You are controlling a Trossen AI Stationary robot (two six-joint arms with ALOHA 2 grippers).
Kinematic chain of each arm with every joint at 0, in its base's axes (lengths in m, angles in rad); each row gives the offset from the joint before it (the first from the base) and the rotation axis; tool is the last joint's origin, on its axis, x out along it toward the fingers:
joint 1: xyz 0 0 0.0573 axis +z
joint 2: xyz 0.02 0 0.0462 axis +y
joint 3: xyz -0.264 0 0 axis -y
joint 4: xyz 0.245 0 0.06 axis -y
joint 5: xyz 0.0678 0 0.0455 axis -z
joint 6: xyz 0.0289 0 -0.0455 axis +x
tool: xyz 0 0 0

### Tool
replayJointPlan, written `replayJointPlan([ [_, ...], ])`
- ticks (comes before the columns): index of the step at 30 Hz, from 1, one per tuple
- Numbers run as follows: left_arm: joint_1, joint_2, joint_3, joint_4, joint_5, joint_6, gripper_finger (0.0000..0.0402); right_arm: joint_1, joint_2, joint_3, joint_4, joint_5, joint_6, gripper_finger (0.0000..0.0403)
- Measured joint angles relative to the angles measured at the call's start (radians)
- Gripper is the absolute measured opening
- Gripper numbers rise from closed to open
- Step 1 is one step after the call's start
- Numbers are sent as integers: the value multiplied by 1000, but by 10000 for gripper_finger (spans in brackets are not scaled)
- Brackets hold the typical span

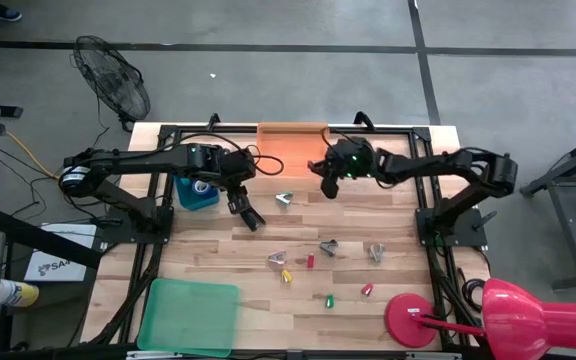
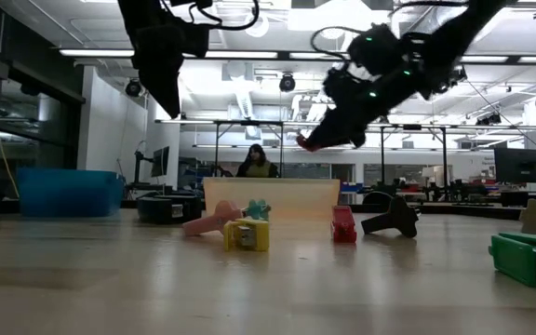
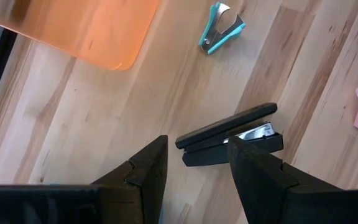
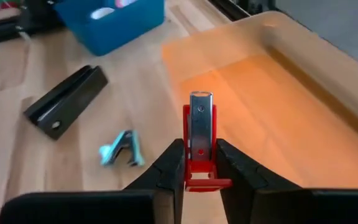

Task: Pick and place Stapler, Stapler remover, tape
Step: Put the red stapler into the orange bin

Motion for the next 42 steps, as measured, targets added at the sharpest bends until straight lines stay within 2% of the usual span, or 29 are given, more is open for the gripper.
replayJointPlan([
  [5,0,0,0,5,0,11,163,-29,105,193,-214,70,-10,66],
  [13,0,0,0,5,0,16,163,-89,325,501,-581,126,-30,67],
  [20,0,0,0,5,0,16,163,-129,470,684,-806,133,76,72],
  [25,0,0,0,4,0,16,163,-137,499,719,-874,95,116,72],
  [29,0,0,0,4,1,18,163,-136,500,720,-903,103,117,81],
  [37,0,0,0,4,1,19,163,-136,500,720,-927,91,157,145],
  [42,0,0,0,4,1,19,163,-136,495,720,-943,39,146,179],
])
